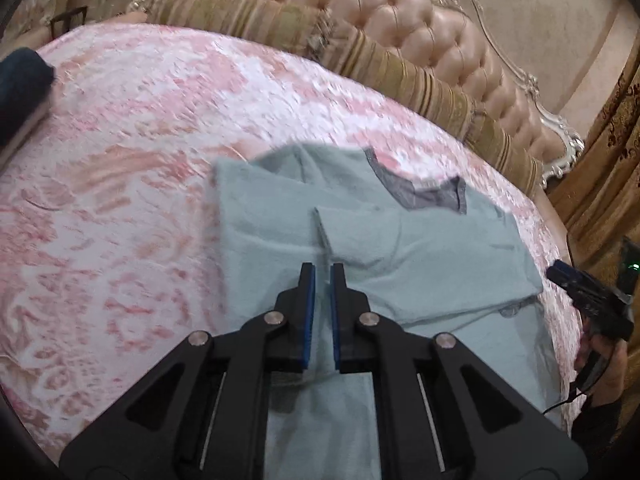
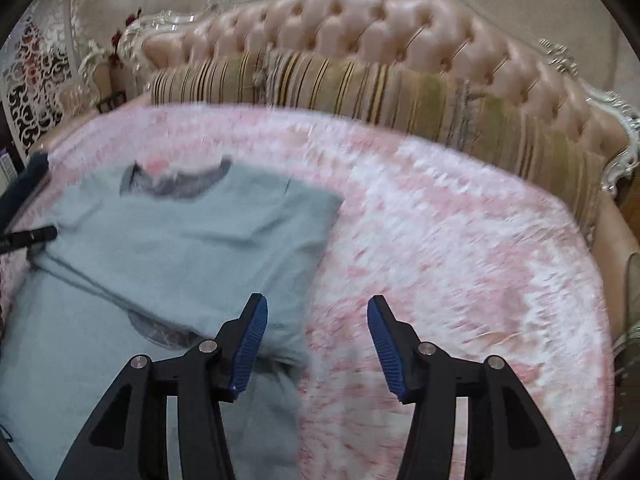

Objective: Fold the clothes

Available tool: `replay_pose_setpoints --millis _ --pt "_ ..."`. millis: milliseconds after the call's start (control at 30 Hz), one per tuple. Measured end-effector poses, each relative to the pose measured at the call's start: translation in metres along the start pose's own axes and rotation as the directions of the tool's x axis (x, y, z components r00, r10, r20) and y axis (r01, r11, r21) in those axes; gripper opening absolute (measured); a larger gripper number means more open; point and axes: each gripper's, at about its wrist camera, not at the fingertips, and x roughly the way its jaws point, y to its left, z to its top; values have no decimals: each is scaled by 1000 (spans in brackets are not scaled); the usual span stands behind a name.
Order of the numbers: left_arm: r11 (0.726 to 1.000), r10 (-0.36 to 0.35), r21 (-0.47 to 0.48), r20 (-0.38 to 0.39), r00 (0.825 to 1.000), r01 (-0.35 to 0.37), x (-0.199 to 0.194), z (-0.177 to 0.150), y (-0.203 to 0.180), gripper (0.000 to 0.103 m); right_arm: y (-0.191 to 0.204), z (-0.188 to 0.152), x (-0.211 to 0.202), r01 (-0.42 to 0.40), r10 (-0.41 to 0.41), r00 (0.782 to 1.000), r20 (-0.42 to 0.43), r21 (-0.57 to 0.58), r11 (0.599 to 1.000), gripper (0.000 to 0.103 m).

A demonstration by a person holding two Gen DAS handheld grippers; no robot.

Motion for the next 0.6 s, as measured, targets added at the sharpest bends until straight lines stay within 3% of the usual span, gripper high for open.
replay_pose_setpoints --millis 100,167,267,400,533,600 --pt "1000 -27 6 87 996 27 -20 6 -1 9 -1 12 -15 -6 6 999 38 3 1000 54" --pt "998 -41 47 103 994 37 -23 9 -12 9 5 19 -16 -51 50 997 52 14 999 56" --pt "989 0 148 36 999 -5 -3 14 -37 9 28 27 1 -164 163 986 30 25 986 56" --pt "966 109 241 -51 993 -94 33 8 -53 9 52 25 38 -159 158 986 -55 -13 987 56" --pt "979 73 195 -66 995 -59 33 6 -38 8 44 15 53 -139 138 986 -89 1 990 55" --pt "990 18 142 -65 998 -9 32 5 -28 7 42 13 53 -148 147 986 -75 -10 989 54"
